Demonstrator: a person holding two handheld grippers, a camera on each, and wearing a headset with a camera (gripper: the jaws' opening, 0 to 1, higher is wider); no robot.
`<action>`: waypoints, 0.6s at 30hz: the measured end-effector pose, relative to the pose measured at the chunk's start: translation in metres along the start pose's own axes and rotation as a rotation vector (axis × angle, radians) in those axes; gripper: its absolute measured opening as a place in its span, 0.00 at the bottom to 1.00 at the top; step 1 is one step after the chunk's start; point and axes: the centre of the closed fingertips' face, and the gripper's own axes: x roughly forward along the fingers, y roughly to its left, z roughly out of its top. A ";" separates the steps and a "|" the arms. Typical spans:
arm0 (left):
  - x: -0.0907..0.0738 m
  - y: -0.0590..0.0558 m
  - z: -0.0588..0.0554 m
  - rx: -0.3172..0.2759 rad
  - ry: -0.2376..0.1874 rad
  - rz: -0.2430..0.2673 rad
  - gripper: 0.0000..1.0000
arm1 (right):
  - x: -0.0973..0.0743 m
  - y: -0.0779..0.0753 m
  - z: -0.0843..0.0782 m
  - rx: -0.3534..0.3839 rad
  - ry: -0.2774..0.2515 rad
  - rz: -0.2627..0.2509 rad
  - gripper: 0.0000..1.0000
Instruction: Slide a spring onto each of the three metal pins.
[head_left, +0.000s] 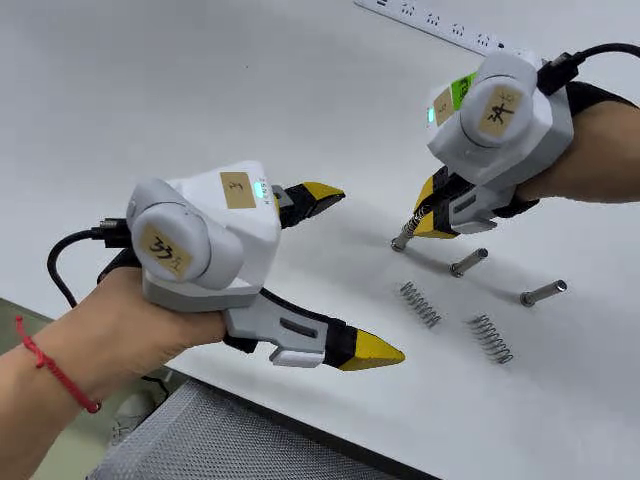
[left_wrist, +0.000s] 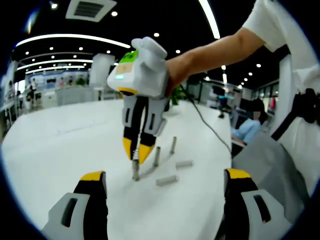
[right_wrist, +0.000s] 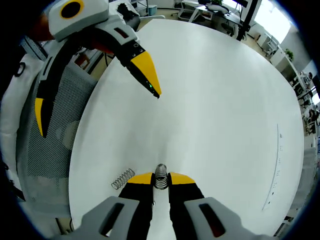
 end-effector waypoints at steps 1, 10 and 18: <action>0.000 0.000 0.000 -0.001 0.000 0.000 0.98 | 0.003 0.000 -0.002 -0.001 0.002 0.000 0.12; -0.001 0.000 -0.002 -0.002 0.000 0.001 0.98 | 0.015 -0.001 -0.006 0.000 0.016 0.000 0.12; -0.002 0.000 -0.002 -0.003 0.001 0.001 0.98 | 0.024 -0.002 -0.008 0.010 0.019 0.002 0.12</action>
